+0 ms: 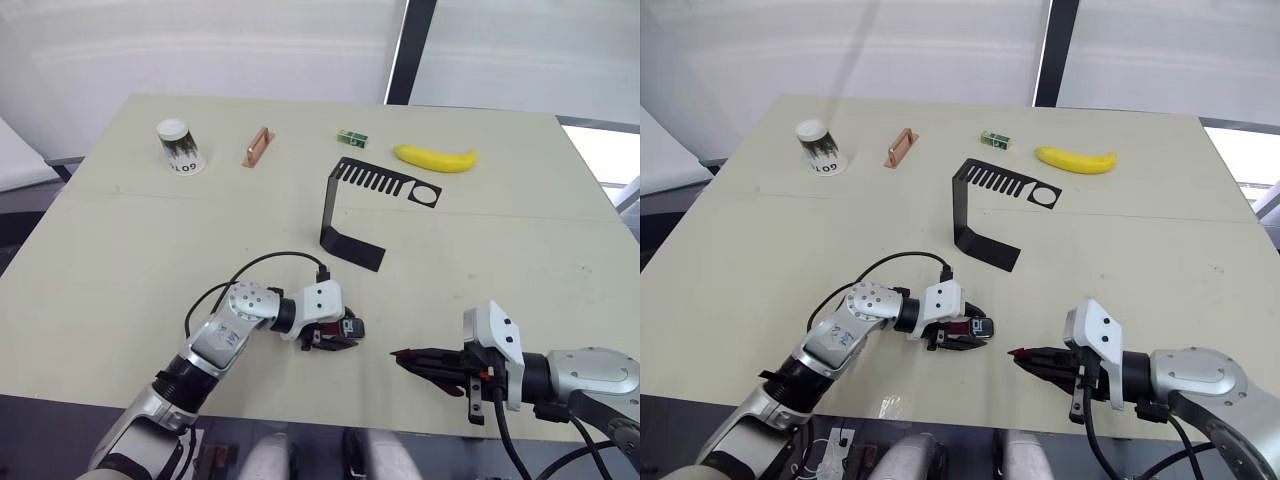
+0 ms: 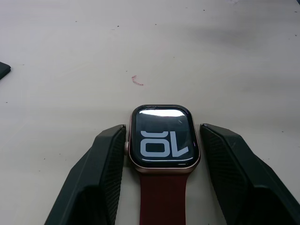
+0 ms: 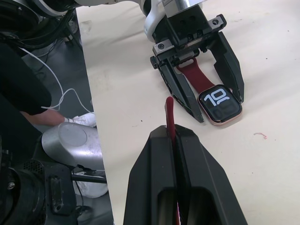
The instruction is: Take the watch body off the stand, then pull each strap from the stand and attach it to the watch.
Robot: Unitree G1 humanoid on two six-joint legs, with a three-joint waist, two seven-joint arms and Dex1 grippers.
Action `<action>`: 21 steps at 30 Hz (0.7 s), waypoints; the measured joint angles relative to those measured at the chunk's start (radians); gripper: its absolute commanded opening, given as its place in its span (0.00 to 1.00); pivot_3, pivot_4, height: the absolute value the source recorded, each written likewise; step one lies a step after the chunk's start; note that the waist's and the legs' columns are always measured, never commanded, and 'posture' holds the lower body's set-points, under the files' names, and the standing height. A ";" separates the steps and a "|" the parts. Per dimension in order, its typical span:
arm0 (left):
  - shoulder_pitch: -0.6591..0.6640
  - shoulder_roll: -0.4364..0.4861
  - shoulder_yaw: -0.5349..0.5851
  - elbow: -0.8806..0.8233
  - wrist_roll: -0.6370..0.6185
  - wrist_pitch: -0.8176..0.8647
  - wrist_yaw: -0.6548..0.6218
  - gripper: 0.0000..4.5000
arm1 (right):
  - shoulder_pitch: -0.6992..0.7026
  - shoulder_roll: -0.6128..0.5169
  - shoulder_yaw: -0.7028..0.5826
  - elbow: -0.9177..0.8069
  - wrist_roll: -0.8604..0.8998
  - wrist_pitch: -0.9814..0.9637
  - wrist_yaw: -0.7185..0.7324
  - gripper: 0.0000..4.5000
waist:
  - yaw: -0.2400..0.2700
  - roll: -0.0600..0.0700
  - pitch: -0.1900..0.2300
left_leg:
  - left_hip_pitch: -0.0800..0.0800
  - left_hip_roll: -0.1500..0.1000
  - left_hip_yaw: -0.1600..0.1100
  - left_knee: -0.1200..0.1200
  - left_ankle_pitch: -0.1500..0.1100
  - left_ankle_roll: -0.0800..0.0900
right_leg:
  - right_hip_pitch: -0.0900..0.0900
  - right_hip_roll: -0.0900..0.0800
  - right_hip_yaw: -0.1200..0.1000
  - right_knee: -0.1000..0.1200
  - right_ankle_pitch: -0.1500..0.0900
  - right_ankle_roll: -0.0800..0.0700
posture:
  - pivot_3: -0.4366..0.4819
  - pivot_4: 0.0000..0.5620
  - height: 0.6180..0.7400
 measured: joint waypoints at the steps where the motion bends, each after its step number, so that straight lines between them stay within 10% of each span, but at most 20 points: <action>1: -0.001 0.000 0.001 0.000 0.000 -0.001 -0.001 0.36 | 0.000 0.000 0.000 0.000 0.000 0.000 0.000 0.00 | 0.000 0.000 0.000 | 0.000 0.000 0.000 0.000 0.000 0.000 | 0.000 0.000 0.000 0.000 0.000 0.000 | 0.48 0.27 1.00; 21: -0.265 -0.024 0.211 0.249 -0.387 0.567 -0.202 0.36 | -0.165 -0.030 0.183 -0.019 -0.555 -0.259 -0.070 0.00 | -0.001 0.000 0.000 | -0.001 0.000 -0.001 0.001 0.000 -0.001 | -0.001 0.000 -0.001 0.001 0.000 0.000 | 0.48 0.27 1.00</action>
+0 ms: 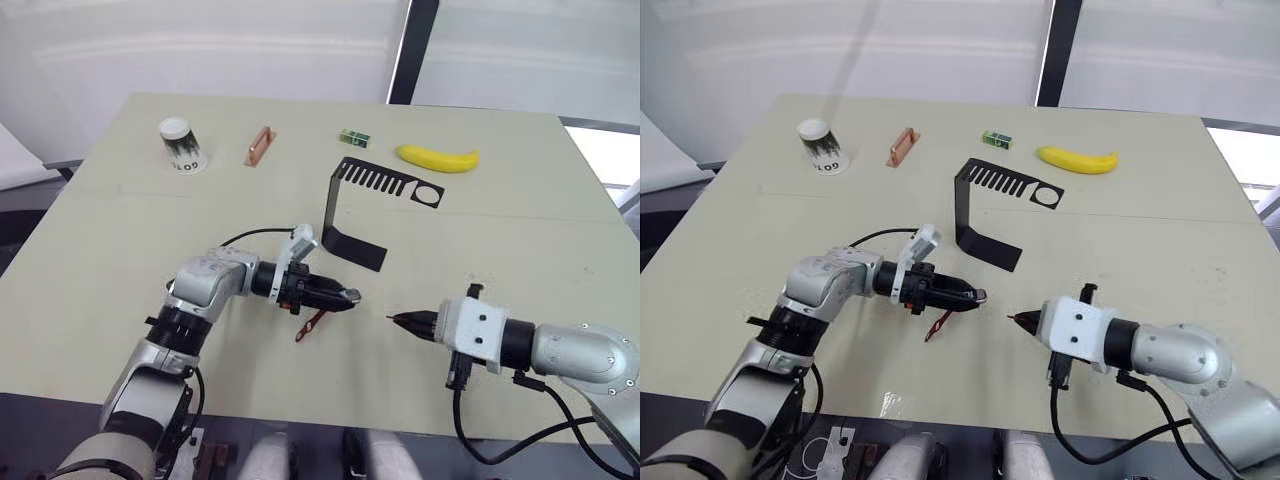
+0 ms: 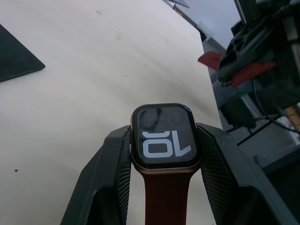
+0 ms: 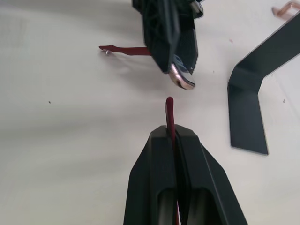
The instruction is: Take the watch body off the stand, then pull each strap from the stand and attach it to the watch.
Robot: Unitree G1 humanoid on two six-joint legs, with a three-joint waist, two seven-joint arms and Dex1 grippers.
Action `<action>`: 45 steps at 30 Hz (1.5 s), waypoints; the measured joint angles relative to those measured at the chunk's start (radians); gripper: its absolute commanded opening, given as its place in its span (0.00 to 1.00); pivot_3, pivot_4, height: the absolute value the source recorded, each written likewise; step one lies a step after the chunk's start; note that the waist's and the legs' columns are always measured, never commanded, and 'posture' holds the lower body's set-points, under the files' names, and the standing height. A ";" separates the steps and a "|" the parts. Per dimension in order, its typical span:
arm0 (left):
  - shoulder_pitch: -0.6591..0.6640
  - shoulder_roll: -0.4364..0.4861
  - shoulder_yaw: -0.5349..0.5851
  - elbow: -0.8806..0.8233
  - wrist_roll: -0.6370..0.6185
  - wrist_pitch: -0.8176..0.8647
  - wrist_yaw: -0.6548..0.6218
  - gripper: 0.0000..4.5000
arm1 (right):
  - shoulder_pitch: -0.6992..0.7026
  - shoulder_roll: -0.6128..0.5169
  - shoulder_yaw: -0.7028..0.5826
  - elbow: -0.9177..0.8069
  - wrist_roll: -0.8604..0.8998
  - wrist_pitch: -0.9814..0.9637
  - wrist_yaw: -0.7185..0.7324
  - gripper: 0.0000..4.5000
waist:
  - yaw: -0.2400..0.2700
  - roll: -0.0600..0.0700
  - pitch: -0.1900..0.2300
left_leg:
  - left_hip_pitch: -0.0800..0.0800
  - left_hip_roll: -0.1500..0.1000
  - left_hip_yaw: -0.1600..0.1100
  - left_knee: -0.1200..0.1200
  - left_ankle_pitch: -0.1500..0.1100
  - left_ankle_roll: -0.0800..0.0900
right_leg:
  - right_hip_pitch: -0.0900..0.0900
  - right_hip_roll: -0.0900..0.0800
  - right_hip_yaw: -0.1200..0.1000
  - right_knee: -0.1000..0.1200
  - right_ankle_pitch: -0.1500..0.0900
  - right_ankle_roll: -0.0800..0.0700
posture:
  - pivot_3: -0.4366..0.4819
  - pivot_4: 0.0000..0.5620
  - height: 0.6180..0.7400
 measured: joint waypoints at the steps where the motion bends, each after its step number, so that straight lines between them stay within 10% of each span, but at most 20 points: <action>1: -0.013 -0.005 0.004 0.018 -0.006 0.012 0.000 0.36 | -0.003 0.002 0.018 0.000 -0.041 -0.018 -0.011 0.00 | 0.000 0.000 0.000 | 0.000 0.000 0.000 0.000 0.000 0.000 | 0.000 0.000 0.000 0.000 0.000 0.000 | 0.48 0.27 1.00; 45: -0.035 -0.047 0.032 0.087 -0.045 0.047 0.003 0.36 | -0.109 0.184 0.173 0.059 -0.356 -0.024 -0.067 0.00 | -0.003 0.000 0.000 | -0.014 -0.001 0.000 0.012 0.000 -0.002 | -0.015 0.000 0.000 0.014 0.000 0.000 | 0.48 0.27 1.00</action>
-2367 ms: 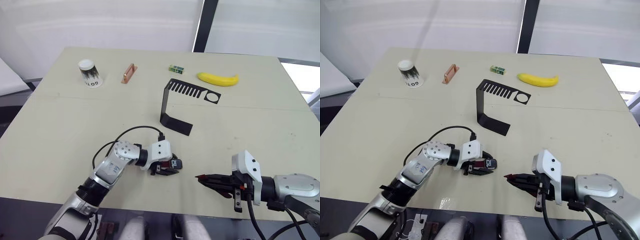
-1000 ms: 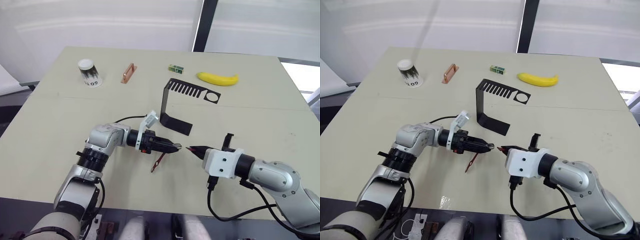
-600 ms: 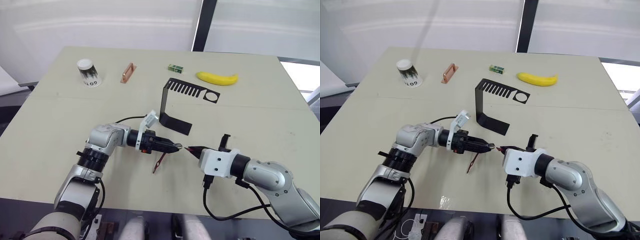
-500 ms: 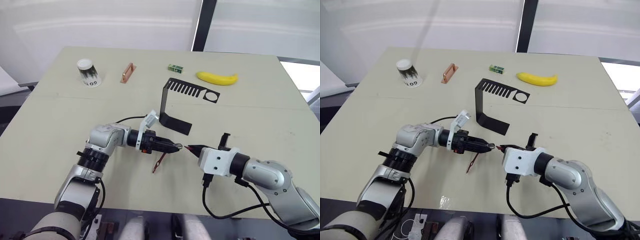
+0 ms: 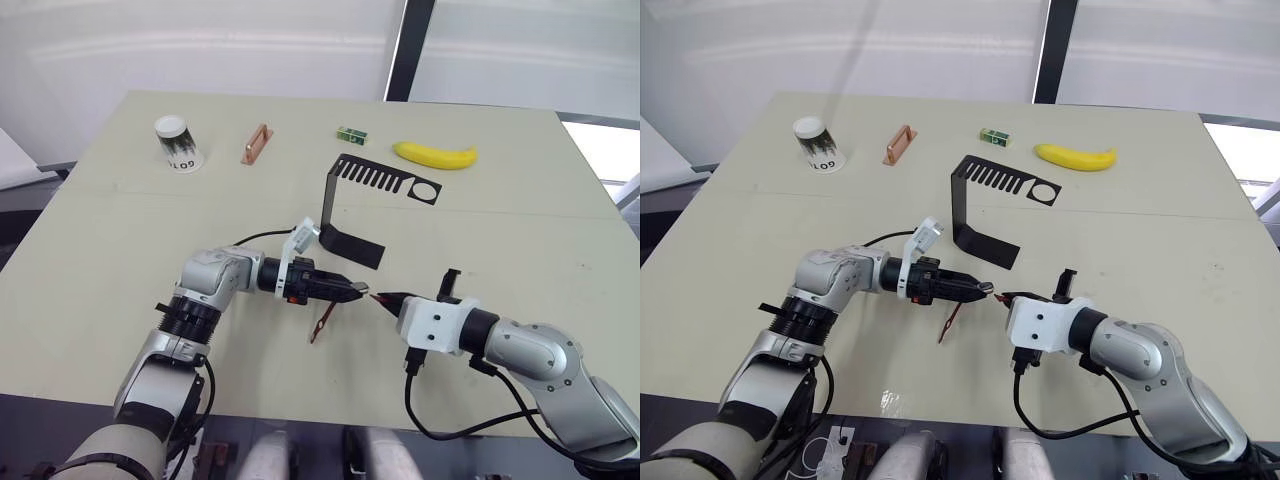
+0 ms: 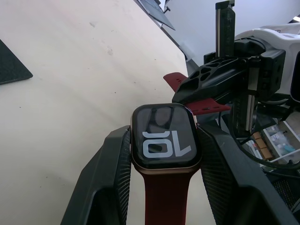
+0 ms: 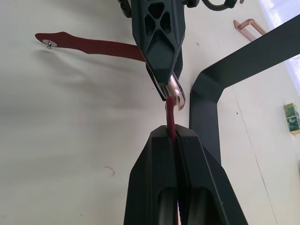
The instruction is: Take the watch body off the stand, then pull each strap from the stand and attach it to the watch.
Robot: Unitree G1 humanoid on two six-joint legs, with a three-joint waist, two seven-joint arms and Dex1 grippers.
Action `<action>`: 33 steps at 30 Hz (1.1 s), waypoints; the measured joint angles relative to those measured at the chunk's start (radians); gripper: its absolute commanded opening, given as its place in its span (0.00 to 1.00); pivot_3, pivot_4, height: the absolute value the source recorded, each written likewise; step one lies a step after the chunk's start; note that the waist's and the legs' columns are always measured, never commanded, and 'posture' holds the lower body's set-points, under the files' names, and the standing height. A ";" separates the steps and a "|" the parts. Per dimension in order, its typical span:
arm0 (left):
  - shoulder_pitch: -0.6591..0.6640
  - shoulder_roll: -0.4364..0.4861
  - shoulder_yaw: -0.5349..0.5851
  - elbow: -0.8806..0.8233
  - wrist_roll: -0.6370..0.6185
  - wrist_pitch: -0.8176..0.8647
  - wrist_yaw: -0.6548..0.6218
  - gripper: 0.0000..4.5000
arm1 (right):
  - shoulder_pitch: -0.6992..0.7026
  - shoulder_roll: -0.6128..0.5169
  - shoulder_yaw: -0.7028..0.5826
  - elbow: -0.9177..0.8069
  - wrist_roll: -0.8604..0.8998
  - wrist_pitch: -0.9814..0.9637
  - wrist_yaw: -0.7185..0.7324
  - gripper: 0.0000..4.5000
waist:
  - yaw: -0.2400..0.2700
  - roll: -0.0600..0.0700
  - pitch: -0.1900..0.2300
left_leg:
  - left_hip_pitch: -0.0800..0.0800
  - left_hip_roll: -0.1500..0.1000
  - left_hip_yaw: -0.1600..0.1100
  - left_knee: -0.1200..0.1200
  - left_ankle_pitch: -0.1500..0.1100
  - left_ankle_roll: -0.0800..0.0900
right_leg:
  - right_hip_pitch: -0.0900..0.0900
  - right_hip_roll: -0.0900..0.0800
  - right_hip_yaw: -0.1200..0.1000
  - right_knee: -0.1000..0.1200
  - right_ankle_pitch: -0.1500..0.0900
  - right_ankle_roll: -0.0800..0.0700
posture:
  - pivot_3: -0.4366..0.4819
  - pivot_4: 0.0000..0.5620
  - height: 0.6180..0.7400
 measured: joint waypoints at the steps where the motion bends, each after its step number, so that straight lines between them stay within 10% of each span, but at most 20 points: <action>1: 0.000 0.000 0.000 0.000 0.000 0.000 0.000 0.36 | 0.000 0.000 0.000 0.000 0.000 0.001 0.000 0.00 | 0.000 0.000 0.000 | 0.000 0.000 0.000 0.000 0.000 0.000 | 0.000 0.000 0.000 0.000 0.000 0.000 | 0.48 0.27 1.00; 33: 0.008 -0.014 0.002 -0.027 -0.013 0.002 0.027 0.36 | -0.021 0.013 -0.011 0.000 0.007 0.023 0.000 0.00 | 0.000 0.000 0.000 | 0.000 0.000 0.000 0.001 0.000 0.000 | 0.000 0.000 0.000 0.001 0.000 0.000 | 0.48 0.27 1.00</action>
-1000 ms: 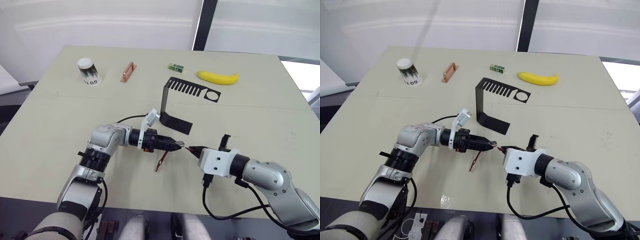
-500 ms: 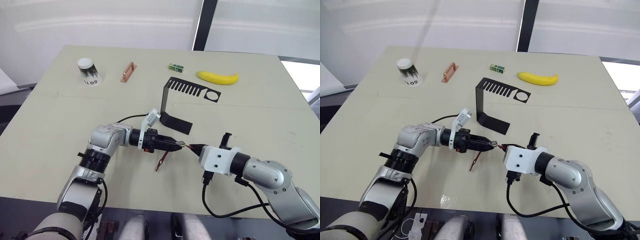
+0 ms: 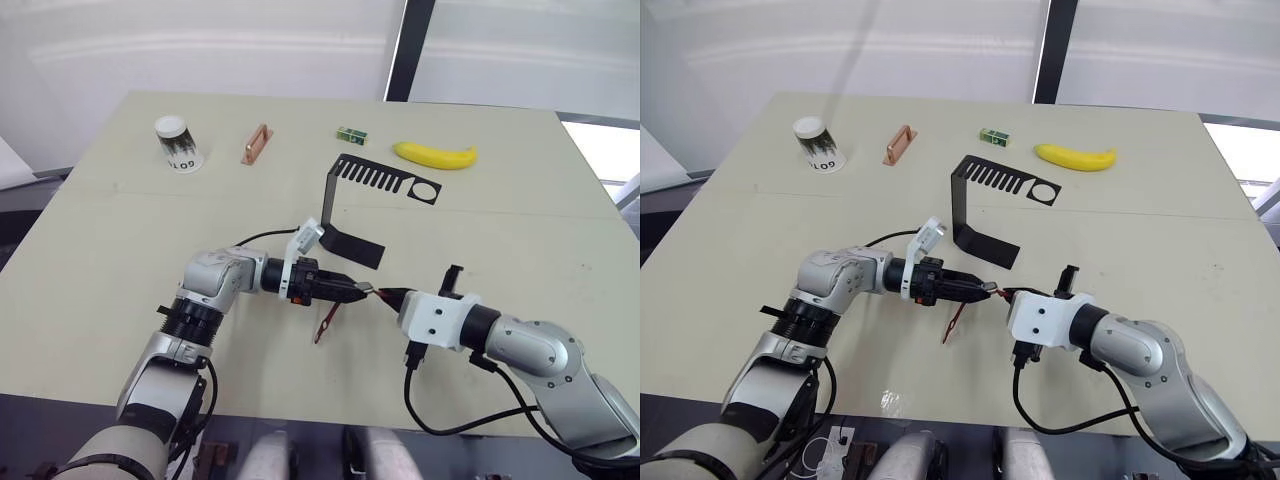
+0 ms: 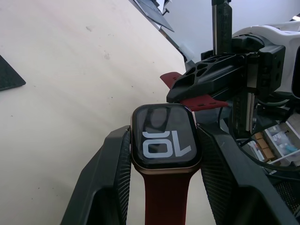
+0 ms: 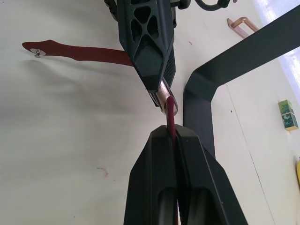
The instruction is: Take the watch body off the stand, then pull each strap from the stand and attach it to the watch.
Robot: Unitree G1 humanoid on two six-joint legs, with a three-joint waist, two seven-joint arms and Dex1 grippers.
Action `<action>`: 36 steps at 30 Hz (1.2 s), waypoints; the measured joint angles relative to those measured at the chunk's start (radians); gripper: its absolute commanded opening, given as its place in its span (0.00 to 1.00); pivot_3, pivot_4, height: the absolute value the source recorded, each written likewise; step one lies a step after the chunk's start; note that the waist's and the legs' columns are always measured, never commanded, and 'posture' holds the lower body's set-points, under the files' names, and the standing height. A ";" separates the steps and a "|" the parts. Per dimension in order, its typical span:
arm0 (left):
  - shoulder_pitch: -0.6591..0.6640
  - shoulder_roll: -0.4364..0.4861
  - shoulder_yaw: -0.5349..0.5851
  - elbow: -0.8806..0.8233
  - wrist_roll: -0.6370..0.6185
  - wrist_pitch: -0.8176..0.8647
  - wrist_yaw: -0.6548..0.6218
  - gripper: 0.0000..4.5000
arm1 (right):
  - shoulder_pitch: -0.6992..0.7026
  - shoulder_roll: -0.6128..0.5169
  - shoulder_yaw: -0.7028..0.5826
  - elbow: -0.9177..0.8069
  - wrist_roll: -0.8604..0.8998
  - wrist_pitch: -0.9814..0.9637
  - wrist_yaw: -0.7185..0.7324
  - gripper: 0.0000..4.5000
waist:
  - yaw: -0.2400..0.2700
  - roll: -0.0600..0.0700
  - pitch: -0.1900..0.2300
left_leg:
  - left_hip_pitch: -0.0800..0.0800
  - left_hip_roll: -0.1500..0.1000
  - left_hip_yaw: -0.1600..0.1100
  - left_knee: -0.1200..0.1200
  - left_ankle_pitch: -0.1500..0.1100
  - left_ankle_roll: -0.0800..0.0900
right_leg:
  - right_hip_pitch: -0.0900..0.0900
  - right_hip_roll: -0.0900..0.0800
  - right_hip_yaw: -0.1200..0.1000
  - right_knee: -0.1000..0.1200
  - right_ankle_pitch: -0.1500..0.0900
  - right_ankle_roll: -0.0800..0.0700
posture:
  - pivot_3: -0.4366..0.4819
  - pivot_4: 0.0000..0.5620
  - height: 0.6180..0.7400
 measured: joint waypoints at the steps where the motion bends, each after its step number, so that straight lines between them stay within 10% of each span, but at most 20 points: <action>1: 0.000 0.000 0.001 -0.001 -0.001 0.002 0.001 0.36 | -0.003 0.000 0.000 0.000 -0.001 0.001 0.000 0.00 | 0.000 0.000 0.000 | 0.000 0.000 0.000 0.000 0.000 0.000 | 0.000 0.000 0.000 0.000 0.000 0.000 | 0.48 0.27 1.00; 36: 0.005 -0.026 0.041 -0.059 -0.043 0.089 0.059 0.36 | -0.021 0.015 0.011 0.008 -0.039 0.026 0.000 0.00 | 0.000 0.000 0.000 | 0.000 0.000 0.000 0.000 0.000 0.000 | 0.000 0.000 0.000 0.001 0.000 0.000 | 0.48 0.27 1.00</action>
